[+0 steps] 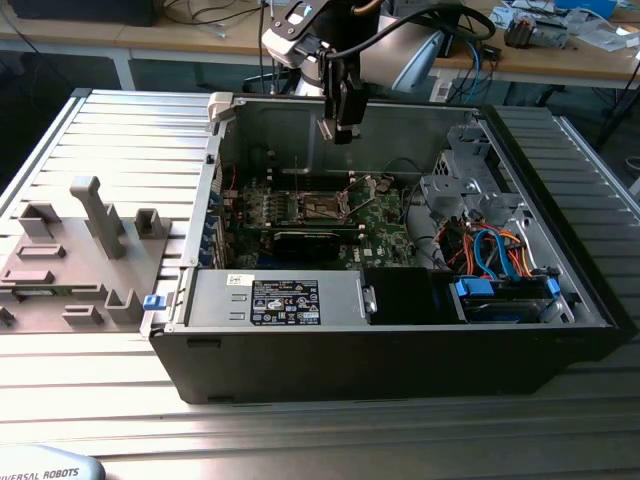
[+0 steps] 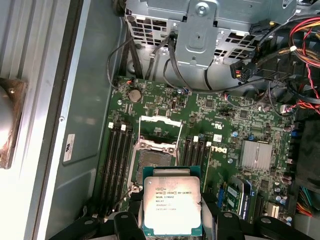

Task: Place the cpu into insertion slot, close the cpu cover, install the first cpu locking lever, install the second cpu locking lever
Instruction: 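Place the cpu into insertion slot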

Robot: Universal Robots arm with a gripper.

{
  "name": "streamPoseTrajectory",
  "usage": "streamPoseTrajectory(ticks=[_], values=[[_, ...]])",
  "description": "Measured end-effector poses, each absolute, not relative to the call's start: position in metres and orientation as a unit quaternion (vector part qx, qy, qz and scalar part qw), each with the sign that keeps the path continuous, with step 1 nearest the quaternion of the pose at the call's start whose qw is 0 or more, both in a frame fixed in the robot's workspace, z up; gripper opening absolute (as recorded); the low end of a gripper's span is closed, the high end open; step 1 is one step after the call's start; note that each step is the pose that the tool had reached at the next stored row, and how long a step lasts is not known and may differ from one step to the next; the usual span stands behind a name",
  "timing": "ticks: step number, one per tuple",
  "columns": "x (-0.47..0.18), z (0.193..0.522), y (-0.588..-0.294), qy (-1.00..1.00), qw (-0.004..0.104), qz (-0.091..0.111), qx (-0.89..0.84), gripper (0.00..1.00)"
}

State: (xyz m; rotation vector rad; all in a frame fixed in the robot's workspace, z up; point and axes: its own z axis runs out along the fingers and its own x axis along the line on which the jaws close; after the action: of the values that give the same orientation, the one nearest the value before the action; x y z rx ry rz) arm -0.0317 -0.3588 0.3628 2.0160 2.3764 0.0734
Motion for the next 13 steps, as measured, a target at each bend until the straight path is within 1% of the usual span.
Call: streamPoseTrajectory(ticks=[13], values=[[-0.0317, 0.3627, -0.3588, 0.76, 0.012, 0.024, 0.649, 0.54]])
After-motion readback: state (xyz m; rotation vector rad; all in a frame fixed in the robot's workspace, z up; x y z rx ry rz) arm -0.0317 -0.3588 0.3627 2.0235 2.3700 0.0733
